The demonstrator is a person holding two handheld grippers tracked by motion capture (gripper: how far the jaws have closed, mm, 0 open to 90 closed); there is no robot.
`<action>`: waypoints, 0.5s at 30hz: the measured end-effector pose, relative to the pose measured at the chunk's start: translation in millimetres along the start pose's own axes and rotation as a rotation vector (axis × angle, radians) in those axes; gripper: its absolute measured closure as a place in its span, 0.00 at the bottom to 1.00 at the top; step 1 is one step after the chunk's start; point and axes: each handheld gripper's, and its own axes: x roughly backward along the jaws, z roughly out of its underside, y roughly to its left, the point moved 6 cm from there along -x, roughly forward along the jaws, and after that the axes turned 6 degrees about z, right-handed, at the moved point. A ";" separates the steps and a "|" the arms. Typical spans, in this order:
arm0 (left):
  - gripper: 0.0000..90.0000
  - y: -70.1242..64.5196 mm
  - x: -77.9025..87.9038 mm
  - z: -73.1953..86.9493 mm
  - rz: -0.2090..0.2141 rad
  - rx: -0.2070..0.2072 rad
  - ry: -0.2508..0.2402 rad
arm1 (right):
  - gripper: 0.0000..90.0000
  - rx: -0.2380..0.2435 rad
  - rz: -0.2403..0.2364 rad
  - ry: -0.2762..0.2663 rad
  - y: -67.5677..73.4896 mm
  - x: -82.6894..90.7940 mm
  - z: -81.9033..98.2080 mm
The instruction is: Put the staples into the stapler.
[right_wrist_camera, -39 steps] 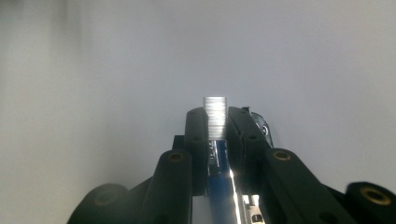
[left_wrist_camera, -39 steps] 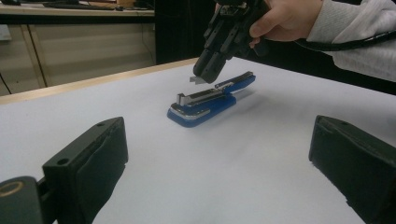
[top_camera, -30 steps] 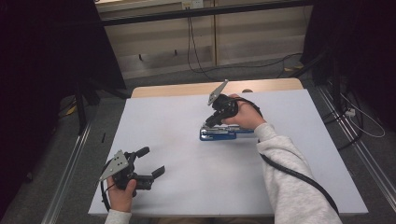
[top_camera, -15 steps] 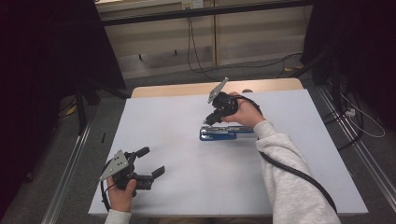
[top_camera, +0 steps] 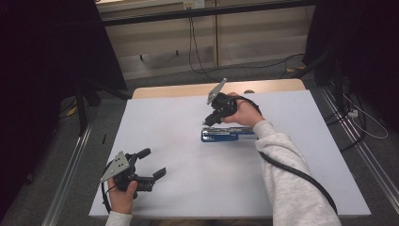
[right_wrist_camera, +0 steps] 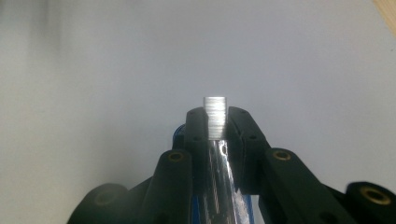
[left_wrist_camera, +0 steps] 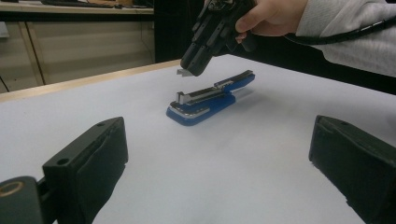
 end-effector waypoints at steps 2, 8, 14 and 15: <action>0.05 1.1 -0.1 -0.7 -0.005 -0.012 -0.006 | 0.88 0.005 0.000 -0.003 -0.2 -0.1 -1.4; 0.05 0.4 -0.2 -0.3 -0.002 -0.003 -0.003 | 0.88 0.022 -0.002 -0.003 -0.2 -1.8 -2.2; 0.05 0.3 -0.1 -0.1 0.000 -0.003 -0.002 | 0.88 0.027 -0.005 0.001 -1.2 -3.1 -0.3; 0.05 0.8 0.2 0.0 -0.001 -0.007 0.001 | 0.88 0.030 -0.007 0.000 -1.3 -3.6 -0.1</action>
